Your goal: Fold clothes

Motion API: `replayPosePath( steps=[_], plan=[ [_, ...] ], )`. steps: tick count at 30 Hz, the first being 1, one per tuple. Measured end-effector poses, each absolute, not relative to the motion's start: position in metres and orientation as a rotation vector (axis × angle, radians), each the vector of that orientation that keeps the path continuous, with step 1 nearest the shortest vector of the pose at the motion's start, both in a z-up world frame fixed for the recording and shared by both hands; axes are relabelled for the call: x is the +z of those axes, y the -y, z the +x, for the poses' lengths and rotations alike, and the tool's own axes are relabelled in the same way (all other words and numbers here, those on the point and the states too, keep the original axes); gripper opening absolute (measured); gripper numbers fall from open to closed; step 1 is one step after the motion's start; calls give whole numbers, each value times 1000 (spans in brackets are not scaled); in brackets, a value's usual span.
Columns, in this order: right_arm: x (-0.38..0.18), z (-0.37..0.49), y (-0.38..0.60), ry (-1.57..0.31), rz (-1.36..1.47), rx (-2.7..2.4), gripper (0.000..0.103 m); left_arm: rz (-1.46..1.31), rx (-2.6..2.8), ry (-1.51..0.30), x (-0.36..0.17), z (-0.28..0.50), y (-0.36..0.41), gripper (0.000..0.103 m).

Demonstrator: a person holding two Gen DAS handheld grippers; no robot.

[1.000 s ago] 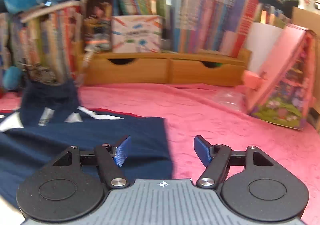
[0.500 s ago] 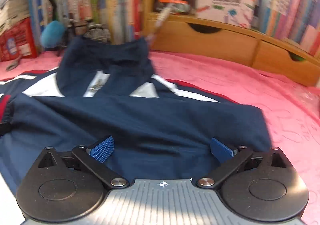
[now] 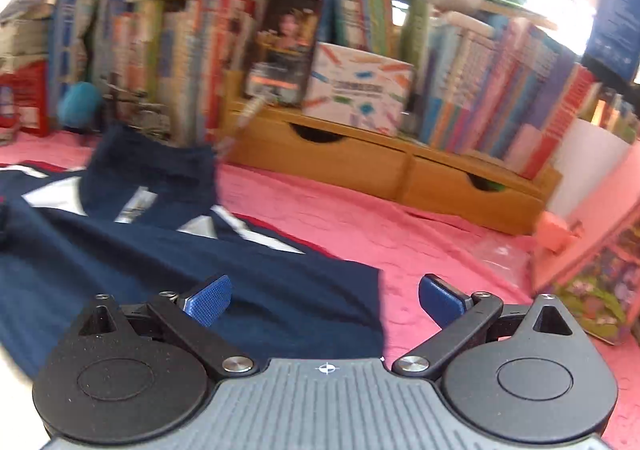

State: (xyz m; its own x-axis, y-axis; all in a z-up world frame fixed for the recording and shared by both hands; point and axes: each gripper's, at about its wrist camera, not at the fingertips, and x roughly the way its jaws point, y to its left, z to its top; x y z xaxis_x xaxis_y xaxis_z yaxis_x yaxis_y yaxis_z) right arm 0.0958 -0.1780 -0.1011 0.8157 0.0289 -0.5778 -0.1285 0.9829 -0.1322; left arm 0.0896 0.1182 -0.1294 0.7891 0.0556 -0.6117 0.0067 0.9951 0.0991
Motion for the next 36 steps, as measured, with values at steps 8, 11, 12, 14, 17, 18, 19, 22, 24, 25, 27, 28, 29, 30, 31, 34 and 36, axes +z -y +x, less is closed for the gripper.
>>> replayPosePath(
  steps=[8, 11, 12, 14, 17, 18, 19, 22, 24, 25, 27, 28, 29, 30, 31, 34, 36],
  plan=[
    [-126, 129, 113, -730, -97, 252, 59, 72, -86, -506, -95, 44, -129, 103],
    [-142, 142, 100, -719, -130, 203, 65, 47, -70, -543, -97, 62, -121, 103],
    [-144, 146, 96, -690, -163, 165, 73, 62, -51, -557, -100, 68, -116, 103],
    [-138, 146, 93, -654, -183, 76, 75, 121, 7, -597, -112, 78, -111, 103],
    [-127, 138, 91, -607, -163, 60, 68, 66, 7, -641, -126, 77, -122, 103],
    [-121, 130, 92, -595, -119, 153, 68, 39, -2, -651, -130, 75, -127, 103],
    [-119, 124, 88, -595, -103, 226, 68, 19, -7, -663, -132, 74, -130, 103],
    [-125, 118, 56, -634, -156, 427, 62, 17, -13, -678, -134, 70, -132, 103],
    [-136, 120, 31, -669, -211, 487, 59, 33, -13, -681, -134, 67, -132, 103],
    [-142, 124, 20, -667, -230, 485, 58, 44, -16, -681, -134, 65, -131, 103],
    [-148, 135, 5, -661, -241, 455, 62, 67, -20, -680, -134, 62, -129, 103],
    [-148, 142, 1, -662, -233, 426, 72, 70, -19, -677, -132, 59, -130, 103],
    [-149, 150, -2, -663, -226, 398, 78, 73, -19, -674, -130, 57, -130, 103],
    [-147, 154, -2, -665, -200, 355, 82, 74, -18, -670, -128, 54, -131, 103],
    [-145, 158, -1, -666, -172, 310, 79, 60, -14, -646, -123, 47, -136, 103],
    [-131, 141, 15, -608, -114, 338, 76, -9, 11, -568, -109, 26, -161, 103],
    [-122, 124, 23, -584, -71, 420, 76, -60, 101, -541, -102, 23, -189, 103]
  ],
)
